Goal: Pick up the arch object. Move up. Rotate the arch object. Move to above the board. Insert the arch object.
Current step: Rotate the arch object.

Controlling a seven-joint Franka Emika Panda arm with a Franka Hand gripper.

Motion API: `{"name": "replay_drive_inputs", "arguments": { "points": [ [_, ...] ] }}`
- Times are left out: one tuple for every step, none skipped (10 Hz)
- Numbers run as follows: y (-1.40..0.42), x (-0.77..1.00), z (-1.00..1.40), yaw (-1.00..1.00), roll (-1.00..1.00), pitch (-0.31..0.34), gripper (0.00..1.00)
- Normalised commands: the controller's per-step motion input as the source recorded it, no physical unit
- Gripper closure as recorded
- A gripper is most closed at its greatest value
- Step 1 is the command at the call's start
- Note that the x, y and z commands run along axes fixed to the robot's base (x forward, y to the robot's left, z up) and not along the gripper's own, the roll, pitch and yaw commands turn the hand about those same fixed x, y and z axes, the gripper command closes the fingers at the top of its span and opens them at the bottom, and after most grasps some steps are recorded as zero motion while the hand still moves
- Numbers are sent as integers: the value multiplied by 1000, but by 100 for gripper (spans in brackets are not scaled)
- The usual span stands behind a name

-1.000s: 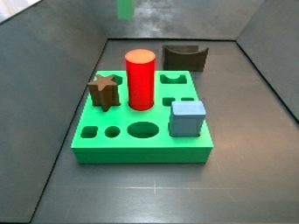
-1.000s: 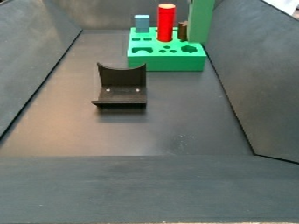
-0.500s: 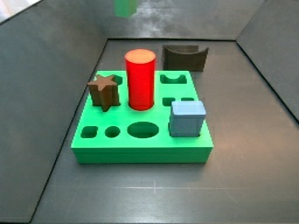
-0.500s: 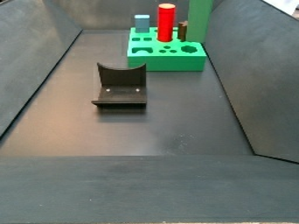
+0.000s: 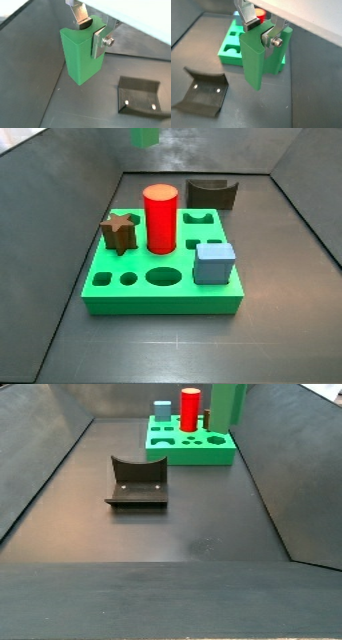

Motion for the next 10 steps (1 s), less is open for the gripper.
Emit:
{"name": "replay_drive_inputs", "arguments": {
  "points": [
    [-8,10,1,-1000,-5,-12,100],
    [-3,9,1,-1000,-6,-14,100],
    [1,9,0,-1000,-7,-16,100],
    [3,9,0,-1000,-8,-18,100],
    [3,9,0,-1000,-9,-21,100],
    [3,8,0,-1000,-12,-27,100],
    [4,8,-1,-834,-13,-29,100],
    [4,8,-1,-519,-13,-28,100],
    [4,8,-2,-395,-13,-28,100],
    [4,8,-2,-224,-13,-28,100]
  ]
}}
